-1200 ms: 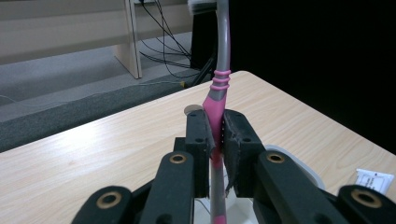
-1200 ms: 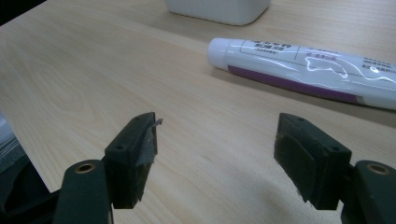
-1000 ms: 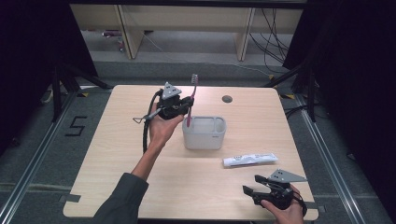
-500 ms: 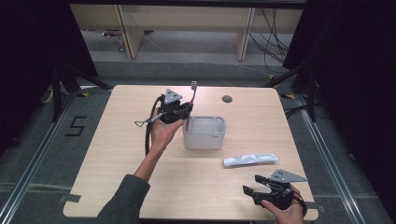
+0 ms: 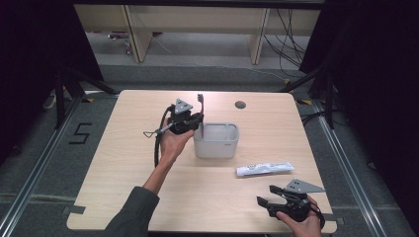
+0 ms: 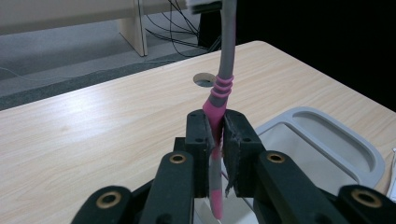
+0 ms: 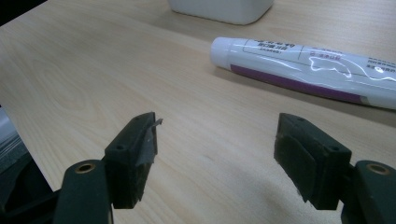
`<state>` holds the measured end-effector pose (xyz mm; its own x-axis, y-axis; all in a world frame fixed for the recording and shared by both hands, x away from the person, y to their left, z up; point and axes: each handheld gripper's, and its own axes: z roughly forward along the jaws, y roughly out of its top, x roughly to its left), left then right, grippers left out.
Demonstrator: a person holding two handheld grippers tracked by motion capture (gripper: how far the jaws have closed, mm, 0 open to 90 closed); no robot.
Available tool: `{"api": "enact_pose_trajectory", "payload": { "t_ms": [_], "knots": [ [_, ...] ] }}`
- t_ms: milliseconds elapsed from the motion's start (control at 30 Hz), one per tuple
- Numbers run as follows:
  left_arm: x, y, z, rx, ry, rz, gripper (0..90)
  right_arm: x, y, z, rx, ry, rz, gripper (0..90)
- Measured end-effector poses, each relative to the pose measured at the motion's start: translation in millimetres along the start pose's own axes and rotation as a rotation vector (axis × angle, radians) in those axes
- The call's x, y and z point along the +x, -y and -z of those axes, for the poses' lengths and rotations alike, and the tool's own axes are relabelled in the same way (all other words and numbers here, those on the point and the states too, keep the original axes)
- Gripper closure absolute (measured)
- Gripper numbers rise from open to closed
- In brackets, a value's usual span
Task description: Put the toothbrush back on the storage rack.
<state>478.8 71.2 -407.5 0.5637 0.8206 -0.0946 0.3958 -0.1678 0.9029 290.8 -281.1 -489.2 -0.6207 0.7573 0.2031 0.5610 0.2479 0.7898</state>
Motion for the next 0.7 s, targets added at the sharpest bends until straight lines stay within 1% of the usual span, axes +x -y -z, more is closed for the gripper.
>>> {"api": "enact_pose_trajectory", "payload": {
  "t_ms": [100, 200, 233, 333, 600, 700],
  "knots": [
    [-1.4, 2.8, -1.0, 0.001, 0.001, 0.003, 80.3, -0.1, 0.0, 0.1, 0.000, 0.001, 0.000, 30.6],
    [-0.6, 6.4, -2.5, 0.014, 0.000, 0.002, 80.4, 0.1, 0.0, 0.1, -0.001, -0.002, 0.000, 30.6],
    [-0.4, 7.8, -3.6, 0.009, 0.000, 0.007, 80.3, 0.0, 0.1, 0.0, -0.002, -0.004, 0.003, 30.6],
    [0.6, 10.4, -3.6, 0.023, -0.003, 0.004, 80.4, -0.2, 0.1, -0.1, 0.000, -0.003, 0.002, 30.6],
    [1.5, 11.2, -3.5, 0.030, -0.001, 0.009, 80.3, 0.0, 0.1, -0.3, 0.001, -0.004, 0.003, 30.6],
    [1.6, 12.7, -4.6, 0.040, -0.005, 0.009, 80.3, 0.0, 0.1, -0.2, 0.002, -0.004, 0.005, 30.6]
  ]
}}
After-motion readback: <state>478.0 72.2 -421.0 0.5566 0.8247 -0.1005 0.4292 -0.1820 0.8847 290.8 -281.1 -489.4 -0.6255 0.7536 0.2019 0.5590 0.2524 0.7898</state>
